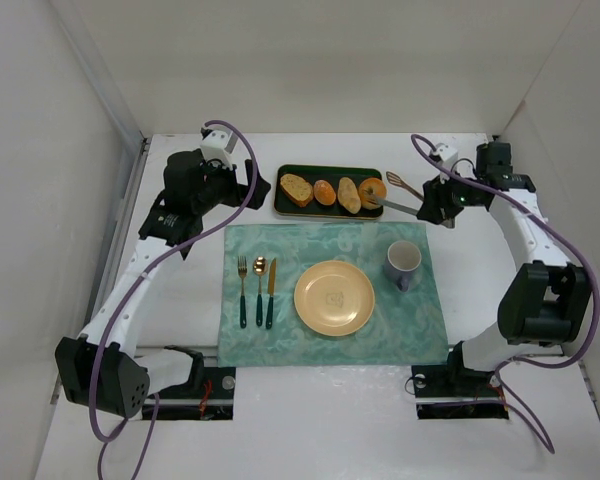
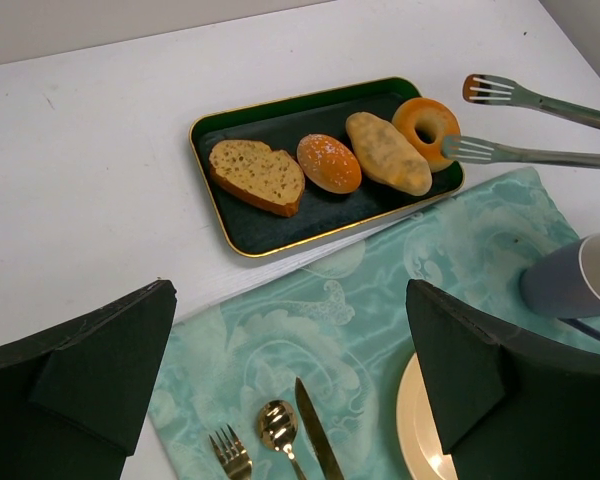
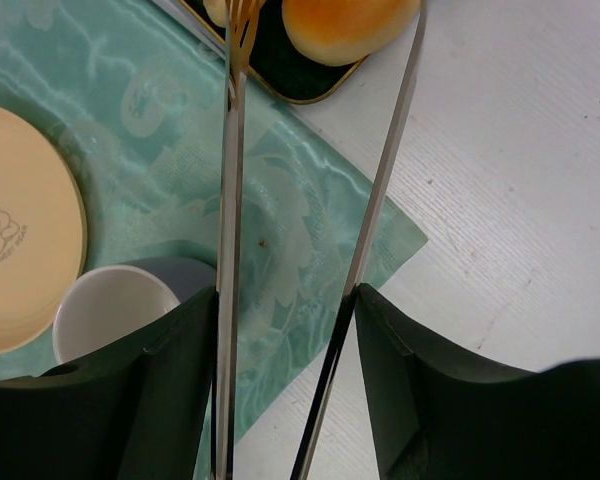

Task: Place the bread

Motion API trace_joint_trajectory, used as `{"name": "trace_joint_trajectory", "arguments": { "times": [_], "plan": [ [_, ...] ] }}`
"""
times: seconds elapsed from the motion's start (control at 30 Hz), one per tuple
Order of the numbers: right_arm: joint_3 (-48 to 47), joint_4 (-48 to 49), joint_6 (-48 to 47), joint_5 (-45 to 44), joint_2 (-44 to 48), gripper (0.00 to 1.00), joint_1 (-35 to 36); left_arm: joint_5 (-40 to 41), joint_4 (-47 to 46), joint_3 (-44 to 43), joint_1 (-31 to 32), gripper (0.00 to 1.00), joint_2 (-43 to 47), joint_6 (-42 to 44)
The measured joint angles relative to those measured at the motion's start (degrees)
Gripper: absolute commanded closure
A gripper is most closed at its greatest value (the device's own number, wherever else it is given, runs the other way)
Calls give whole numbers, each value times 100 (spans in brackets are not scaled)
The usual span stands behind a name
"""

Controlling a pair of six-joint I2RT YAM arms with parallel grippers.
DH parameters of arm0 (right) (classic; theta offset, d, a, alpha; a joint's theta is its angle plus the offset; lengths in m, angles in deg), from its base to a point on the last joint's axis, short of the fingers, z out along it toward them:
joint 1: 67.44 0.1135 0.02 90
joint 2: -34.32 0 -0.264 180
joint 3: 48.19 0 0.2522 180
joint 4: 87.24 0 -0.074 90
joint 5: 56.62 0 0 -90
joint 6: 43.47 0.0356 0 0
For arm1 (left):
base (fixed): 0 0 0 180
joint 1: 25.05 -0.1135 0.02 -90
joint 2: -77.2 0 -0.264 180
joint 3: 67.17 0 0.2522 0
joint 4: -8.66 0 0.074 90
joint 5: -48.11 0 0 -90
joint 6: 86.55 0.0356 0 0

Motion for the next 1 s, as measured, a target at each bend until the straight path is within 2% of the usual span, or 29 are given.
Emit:
{"name": "trace_joint_trajectory", "arguments": {
  "times": [0.5,1.0],
  "plan": [
    [151,463,367,28,-26,41,0,0,0,0,0,0,0,0],
    [345,1128,1764,221,-184,41,0,0,0,0,0,0,0,0]
  ]
}}
